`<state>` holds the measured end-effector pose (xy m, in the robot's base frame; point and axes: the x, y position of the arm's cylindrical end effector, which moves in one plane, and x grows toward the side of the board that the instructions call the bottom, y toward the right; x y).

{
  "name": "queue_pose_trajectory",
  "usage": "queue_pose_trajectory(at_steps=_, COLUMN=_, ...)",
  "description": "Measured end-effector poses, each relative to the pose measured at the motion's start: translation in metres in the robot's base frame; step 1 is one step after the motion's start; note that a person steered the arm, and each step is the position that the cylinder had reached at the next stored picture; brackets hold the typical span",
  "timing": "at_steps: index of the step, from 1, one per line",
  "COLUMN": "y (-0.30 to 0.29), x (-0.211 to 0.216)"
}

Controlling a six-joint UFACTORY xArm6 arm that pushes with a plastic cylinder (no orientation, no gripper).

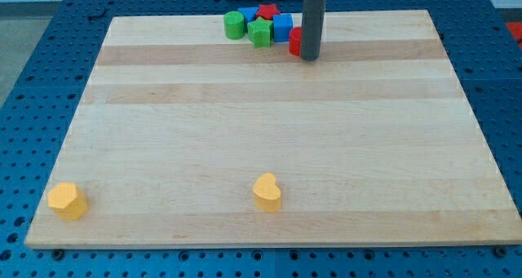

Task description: Push red circle a bit left

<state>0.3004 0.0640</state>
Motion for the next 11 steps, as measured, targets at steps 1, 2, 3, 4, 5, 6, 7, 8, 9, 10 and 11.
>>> queue_pose_trajectory(at_steps=1, y=-0.001, x=-0.011)
queue_pose_trajectory(at_steps=2, y=0.002, x=-0.012)
queue_pose_trajectory(at_steps=3, y=0.023, x=-0.013)
queue_pose_trajectory(at_steps=4, y=0.050, x=-0.034)
queue_pose_trajectory(at_steps=5, y=0.054, x=-0.053)
queue_pose_trajectory(at_steps=6, y=0.048, x=-0.053)
queue_pose_trajectory(at_steps=7, y=0.043, x=-0.051)
queue_pose_trajectory(at_steps=8, y=0.032, x=-0.051)
queue_pose_trajectory(at_steps=9, y=0.016, x=-0.051)
queue_pose_trajectory(at_steps=10, y=0.000, x=-0.051)
queue_pose_trajectory(at_steps=11, y=-0.005, x=-0.051)
